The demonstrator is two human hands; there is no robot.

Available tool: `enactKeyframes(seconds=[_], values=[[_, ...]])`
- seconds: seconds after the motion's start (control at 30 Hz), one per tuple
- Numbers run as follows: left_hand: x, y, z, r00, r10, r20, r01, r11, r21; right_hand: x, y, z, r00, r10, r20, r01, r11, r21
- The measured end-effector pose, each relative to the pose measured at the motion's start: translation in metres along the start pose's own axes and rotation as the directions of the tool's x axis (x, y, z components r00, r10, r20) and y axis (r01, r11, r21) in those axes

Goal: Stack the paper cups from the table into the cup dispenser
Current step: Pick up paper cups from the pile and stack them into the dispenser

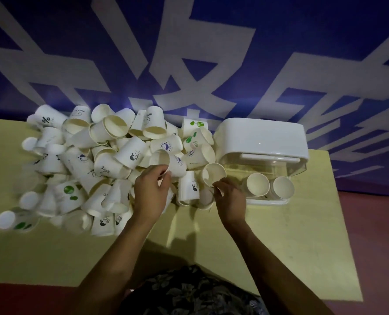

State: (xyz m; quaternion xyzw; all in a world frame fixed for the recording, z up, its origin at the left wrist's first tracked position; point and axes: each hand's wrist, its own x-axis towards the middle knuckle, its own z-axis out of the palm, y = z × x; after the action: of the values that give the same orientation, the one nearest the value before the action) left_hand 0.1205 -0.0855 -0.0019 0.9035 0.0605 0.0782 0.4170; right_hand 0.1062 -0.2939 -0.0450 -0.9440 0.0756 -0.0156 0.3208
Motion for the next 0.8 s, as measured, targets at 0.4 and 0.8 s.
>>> enactKeyframes(seconds=[0.4,0.8], values=[[-0.007,0.07,0.028,0.936,0.305,0.177,-0.301,0.952,-0.054,-0.044,0.017,-0.075,0.928,0.059,-0.368,-0.013,0.992,0.125],[-0.029,0.139,0.125,0.795,0.422,0.437,-0.457,0.889,-0.026,-0.041,0.106,-0.139,0.92,0.039,-0.39,-0.09,0.99,-0.113]])
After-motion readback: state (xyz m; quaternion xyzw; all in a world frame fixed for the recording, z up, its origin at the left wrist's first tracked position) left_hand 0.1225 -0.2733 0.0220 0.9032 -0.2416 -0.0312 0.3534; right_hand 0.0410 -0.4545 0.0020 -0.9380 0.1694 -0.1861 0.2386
